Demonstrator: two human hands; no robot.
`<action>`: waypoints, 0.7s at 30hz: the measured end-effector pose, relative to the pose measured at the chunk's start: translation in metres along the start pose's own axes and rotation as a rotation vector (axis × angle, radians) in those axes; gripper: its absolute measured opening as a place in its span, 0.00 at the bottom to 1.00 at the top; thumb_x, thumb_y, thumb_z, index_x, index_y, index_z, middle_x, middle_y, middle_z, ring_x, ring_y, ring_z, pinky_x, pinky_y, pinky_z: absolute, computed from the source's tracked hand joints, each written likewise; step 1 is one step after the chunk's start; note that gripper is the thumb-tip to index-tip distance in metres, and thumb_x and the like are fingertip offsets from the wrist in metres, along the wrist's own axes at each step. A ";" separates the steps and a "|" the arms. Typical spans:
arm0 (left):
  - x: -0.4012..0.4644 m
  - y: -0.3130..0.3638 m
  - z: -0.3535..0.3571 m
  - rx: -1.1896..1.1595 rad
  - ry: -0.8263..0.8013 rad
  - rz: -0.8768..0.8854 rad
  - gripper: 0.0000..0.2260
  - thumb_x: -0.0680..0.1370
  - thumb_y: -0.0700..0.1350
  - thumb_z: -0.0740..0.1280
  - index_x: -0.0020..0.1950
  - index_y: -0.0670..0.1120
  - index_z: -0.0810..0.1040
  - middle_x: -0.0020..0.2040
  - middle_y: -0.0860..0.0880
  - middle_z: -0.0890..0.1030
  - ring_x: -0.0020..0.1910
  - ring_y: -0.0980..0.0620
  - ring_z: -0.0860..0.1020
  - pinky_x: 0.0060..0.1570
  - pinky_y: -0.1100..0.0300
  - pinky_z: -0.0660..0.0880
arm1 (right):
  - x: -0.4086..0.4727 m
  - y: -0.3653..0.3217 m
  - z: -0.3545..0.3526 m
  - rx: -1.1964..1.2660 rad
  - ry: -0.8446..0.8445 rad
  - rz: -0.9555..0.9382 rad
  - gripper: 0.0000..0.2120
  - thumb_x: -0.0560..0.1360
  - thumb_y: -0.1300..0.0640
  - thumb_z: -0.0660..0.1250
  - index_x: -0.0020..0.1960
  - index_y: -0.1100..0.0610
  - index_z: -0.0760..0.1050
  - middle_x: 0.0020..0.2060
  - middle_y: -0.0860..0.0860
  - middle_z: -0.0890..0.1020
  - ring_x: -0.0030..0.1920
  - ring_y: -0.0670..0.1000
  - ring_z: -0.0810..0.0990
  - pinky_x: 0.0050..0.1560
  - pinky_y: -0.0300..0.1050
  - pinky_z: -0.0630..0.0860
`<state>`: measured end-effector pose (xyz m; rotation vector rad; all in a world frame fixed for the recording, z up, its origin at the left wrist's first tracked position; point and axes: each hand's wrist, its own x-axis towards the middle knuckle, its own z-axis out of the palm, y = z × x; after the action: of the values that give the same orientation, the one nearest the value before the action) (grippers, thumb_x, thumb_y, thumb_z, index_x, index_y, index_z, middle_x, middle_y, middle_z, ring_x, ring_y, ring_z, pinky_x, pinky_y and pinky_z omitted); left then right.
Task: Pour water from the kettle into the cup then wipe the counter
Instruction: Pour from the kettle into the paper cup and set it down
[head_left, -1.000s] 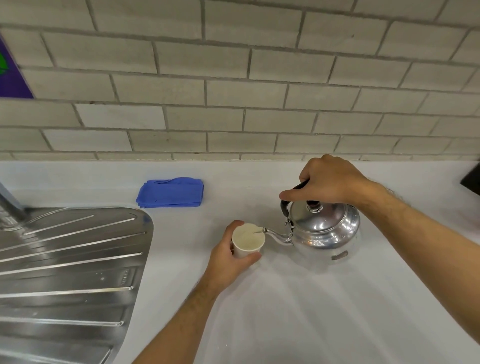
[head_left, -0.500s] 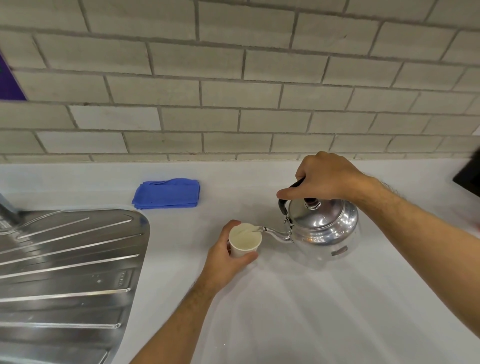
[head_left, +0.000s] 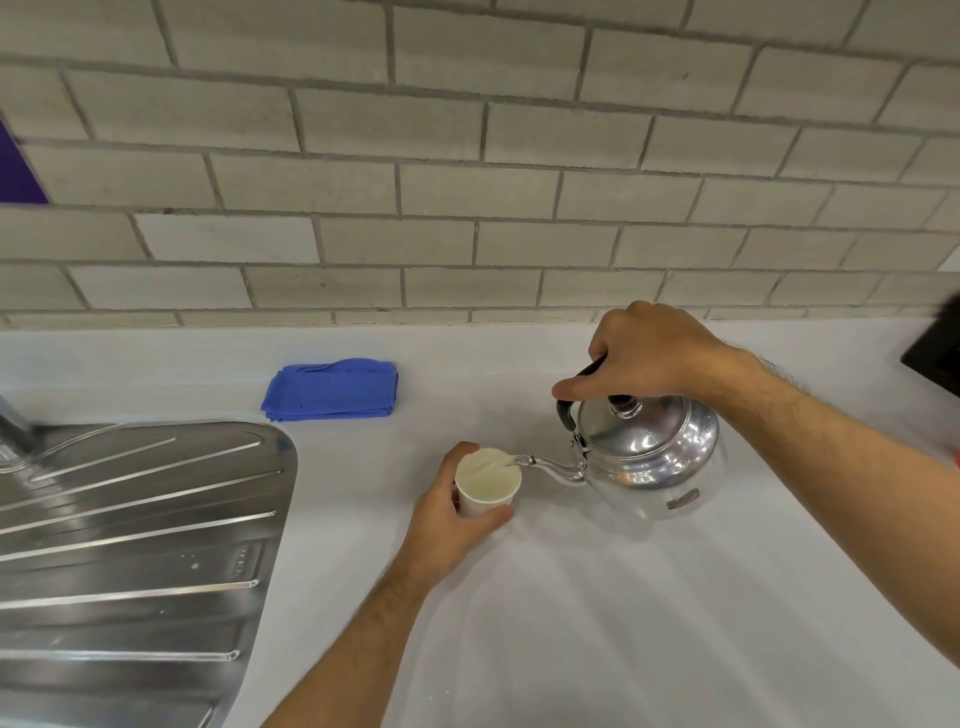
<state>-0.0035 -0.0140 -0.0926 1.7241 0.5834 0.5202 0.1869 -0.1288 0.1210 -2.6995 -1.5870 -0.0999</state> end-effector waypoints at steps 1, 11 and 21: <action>0.000 0.000 0.000 0.003 0.000 0.002 0.32 0.65 0.48 0.80 0.61 0.67 0.68 0.52 0.71 0.77 0.51 0.70 0.77 0.43 0.75 0.74 | 0.000 0.000 0.000 0.001 -0.003 0.000 0.32 0.58 0.24 0.64 0.23 0.53 0.63 0.12 0.44 0.63 0.21 0.47 0.65 0.27 0.41 0.64; 0.000 -0.001 0.000 0.008 0.000 -0.010 0.33 0.65 0.48 0.80 0.61 0.67 0.67 0.51 0.72 0.77 0.49 0.70 0.77 0.42 0.75 0.74 | -0.001 -0.004 -0.002 -0.003 -0.024 -0.008 0.31 0.59 0.25 0.66 0.24 0.53 0.63 0.16 0.44 0.64 0.22 0.48 0.65 0.27 0.41 0.65; 0.001 -0.002 0.000 0.001 -0.004 -0.009 0.33 0.64 0.49 0.79 0.63 0.67 0.67 0.52 0.70 0.78 0.50 0.68 0.78 0.42 0.74 0.75 | 0.000 -0.006 -0.006 -0.011 -0.020 -0.019 0.32 0.60 0.26 0.66 0.24 0.54 0.64 0.17 0.44 0.65 0.23 0.48 0.66 0.27 0.41 0.64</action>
<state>-0.0031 -0.0133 -0.0943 1.7223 0.5878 0.5099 0.1817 -0.1258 0.1266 -2.7029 -1.6224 -0.0819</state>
